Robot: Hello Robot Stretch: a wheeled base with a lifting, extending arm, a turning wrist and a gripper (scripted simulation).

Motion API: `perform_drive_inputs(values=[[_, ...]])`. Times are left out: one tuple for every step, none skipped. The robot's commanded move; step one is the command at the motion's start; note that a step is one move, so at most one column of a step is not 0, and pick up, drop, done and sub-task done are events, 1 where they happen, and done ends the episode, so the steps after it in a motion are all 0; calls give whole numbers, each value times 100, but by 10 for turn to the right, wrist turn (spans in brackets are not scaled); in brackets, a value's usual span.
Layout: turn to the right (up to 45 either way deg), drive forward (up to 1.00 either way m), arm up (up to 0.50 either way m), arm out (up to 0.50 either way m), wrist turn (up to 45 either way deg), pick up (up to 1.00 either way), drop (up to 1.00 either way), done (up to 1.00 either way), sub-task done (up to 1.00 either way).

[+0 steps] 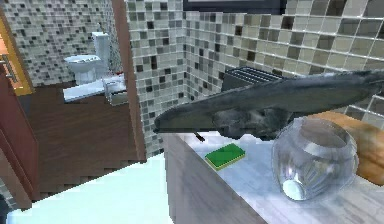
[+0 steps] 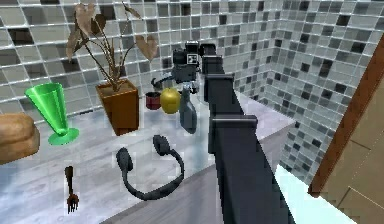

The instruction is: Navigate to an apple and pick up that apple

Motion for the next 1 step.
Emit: perform_drive_inputs(values=[[0, 0, -8, 0, 0, 0, 0, 0, 0]])
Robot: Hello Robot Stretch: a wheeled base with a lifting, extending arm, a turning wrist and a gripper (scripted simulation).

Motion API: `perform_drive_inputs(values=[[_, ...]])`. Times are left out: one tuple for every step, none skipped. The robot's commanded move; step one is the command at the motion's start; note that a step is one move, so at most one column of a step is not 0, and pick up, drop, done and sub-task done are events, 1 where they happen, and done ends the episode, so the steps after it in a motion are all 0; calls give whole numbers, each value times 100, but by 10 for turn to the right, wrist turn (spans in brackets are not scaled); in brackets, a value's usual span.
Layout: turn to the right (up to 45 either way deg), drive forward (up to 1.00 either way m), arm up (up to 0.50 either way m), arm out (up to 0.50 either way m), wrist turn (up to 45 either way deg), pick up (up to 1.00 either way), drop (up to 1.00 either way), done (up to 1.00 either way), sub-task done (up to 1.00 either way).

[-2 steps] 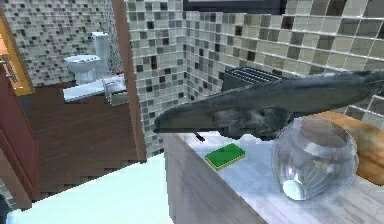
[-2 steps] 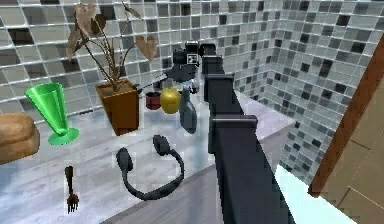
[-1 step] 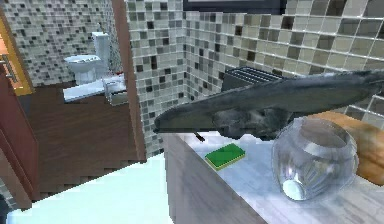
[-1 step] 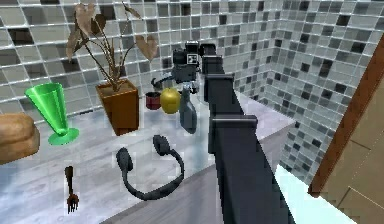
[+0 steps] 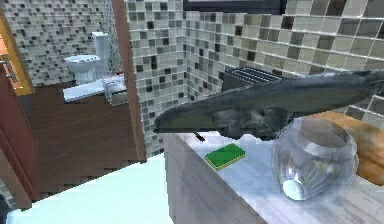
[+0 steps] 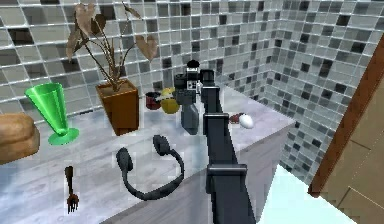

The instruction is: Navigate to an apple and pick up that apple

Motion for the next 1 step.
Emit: perform_drive_inputs(values=[[0, 0, 0, 0, 0, 100, 0, 0, 0]])
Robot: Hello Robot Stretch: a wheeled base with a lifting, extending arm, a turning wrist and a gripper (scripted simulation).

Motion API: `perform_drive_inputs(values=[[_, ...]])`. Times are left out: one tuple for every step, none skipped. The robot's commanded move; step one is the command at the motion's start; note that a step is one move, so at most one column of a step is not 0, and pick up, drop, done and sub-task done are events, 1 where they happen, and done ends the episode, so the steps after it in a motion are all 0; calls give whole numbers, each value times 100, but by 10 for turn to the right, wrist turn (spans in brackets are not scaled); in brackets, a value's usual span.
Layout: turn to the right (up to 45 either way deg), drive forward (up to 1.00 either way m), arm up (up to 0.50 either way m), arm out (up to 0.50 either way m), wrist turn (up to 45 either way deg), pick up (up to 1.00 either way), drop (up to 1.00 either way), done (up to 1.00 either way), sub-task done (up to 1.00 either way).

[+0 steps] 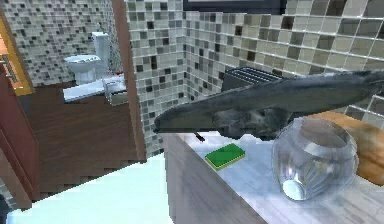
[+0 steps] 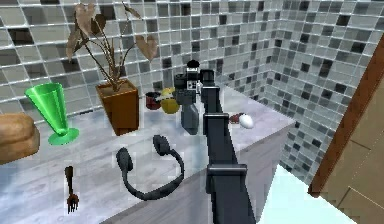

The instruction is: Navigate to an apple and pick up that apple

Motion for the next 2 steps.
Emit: perform_drive_inputs(values=[[0, 0, 8, 0, 0, 0, 0, 0, 0], [0, 0, 0, 0, 0, 0, 0, 100, 0]])
